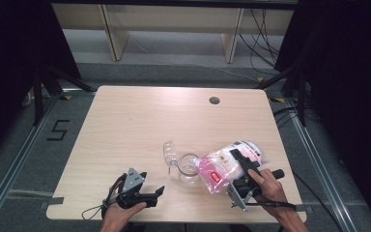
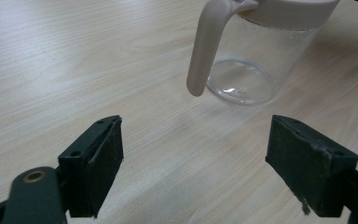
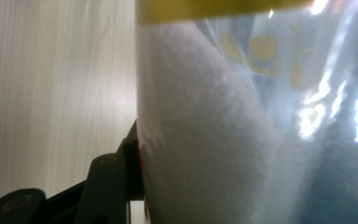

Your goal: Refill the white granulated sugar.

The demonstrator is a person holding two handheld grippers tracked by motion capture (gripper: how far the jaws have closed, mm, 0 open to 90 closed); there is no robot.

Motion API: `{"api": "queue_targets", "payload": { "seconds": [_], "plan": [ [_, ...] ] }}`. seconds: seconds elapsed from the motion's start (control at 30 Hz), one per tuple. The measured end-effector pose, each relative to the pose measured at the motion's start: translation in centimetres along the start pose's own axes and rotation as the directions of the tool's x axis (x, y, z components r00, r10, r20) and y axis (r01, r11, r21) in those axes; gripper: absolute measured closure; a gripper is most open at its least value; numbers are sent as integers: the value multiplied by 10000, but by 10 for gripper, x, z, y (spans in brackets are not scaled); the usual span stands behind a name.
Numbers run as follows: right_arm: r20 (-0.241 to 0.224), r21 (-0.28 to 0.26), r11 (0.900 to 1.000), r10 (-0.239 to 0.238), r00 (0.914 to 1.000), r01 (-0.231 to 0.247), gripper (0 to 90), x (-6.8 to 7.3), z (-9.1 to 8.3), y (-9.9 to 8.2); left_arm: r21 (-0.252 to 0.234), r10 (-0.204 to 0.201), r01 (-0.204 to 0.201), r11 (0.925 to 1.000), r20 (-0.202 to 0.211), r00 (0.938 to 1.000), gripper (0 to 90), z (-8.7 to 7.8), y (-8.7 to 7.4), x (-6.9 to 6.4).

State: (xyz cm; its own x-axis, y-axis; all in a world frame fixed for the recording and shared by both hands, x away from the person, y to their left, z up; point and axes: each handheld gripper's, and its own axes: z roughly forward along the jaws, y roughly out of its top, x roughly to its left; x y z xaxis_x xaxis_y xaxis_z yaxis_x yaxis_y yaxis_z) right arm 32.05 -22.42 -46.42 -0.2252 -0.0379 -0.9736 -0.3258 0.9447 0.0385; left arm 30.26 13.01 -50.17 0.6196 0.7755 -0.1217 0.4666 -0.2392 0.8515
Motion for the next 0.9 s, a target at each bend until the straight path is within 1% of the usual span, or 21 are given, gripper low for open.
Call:
{"api": "queue_targets", "payload": {
  "seconds": [0.03, 0.07, 0.17, 0.2, 0.23, 0.27, 0.3, 0.33, 0.4, 0.47, 0.53, 0.57, 0.63, 0.67, 0.7, 0.73, 0.77, 0.8, 0.83, 0.87, 0.9],
  "plan": [
    [84, -116, 9999, -80, 9999, 81, 512, -1, 1, 0, -15, -10, 10, 10000, -1, 10000, 181, 0, 0, 0],
    [15, -15, 9999, -144, 9999, 144, 512, -1, 0, 0, -6, 9, -9, 10000, -7, 10000, 181, 0, 0, 0],
    [-59, 16, 10000, -60, 10000, 60, 513, 0, 0, 0, -34, -94, 94, 10000, 0, 10000, 181, 1, 0, -1],
    [73, 97, 9999, -32, 10000, 31, 513, 1, 0, 0, 3, -48, 48, 10000, -49, 10000, 181, 0, 0, -1],
    [239, 41, 9968, -801, 9965, 800, 513, -4, 0, 2, 21, -14, 14, 10000, -59, 10000, 181, 0, 0, 0],
    [184, 99, 9987, -505, 9986, 503, 514, 0, 0, 2, 61, 32, -31, 10000, -61, 10000, 181, 0, 0, 0],
    [187, 85, 9987, -501, 9986, 499, 514, 0, 0, 2, -22, -75, 75, 10000, -50, 10000, 181, 0, 0, -1],
    [297, -12, 9971, -763, 9966, 763, 515, -3, 0, 3, 15, 23, -23, 10000, -2, 10000, 181, 0, 0, 0],
    [319, 158, 9944, -1048, 9940, 1044, 517, -4, -2, 4, 6, 13, -13, 10000, -5, 10000, 181, 0, 0, 0],
    [263, 136, 9964, -837, 9961, 834, 520, -1, 0, 3, 1, 12, -12, 10000, -15, 10000, 181, 0, 0, 0],
    [266, 227, 9958, -892, 9957, 886, 521, -1, 0, 4, 6, 15, -15, 10000, -15, 10000, 181, 0, 0, 0],
    [104, 185, 9964, -830, 9965, 828, 523, 0, 0, 4, 1, -7, 7, 10000, 0, 10000, 181, 0, 0, 0],
    [97, 212, 9955, -926, 9957, 924, 526, 0, 0, 4, -10, -2, 2, 10000, 2, 10000, 181, 0, 0, 0],
    [109, 244, 9933, -1130, 9935, 1127, 526, 0, 0, 4, -6, 10, -10, 10000, -10, 10000, 181, 0, 0, 0],
    [83, 336, 9966, -752, 9971, 749, 527, 4, 0, 4, -3, 18, -18, 10000, -11, 10000, 181, 0, 0, 0],
    [105, 347, 9924, -1182, 9929, 1177, 528, 1, 0, 6, -2, 7, -7, 10000, -4, 10000, 181, 0, 0, 0],
    [92, 340, 9905, -1337, 9910, 1333, 529, -1, -1, 7, 5, 16, -16, 10000, -11, 10000, 181, 0, 0, 0],
    [55, 515, 9955, -805, 9967, 801, 530, 3, -2, 6, 41, -15, 16, 10000, -37, 10000, 182, 0, 0, -1],
    [168, 280, 9920, -1237, 9922, 1232, 532, 0, 0, 7, 39, -10, 10, 10000, -34, 10000, 182, 0, 0, -1],
    [209, 215, 9936, -1114, 9936, 1110, 533, 1, 0, 6, 36, -7, 7, 10000, -34, 10000, 182, 0, 0, -1],
    [385, -1, 9924, -1229, 9917, 1230, 534, 1, 2, 6, 33, -7, 7, 10000, -40, 10000, 182, 0, 0, -1]
  ]
}}
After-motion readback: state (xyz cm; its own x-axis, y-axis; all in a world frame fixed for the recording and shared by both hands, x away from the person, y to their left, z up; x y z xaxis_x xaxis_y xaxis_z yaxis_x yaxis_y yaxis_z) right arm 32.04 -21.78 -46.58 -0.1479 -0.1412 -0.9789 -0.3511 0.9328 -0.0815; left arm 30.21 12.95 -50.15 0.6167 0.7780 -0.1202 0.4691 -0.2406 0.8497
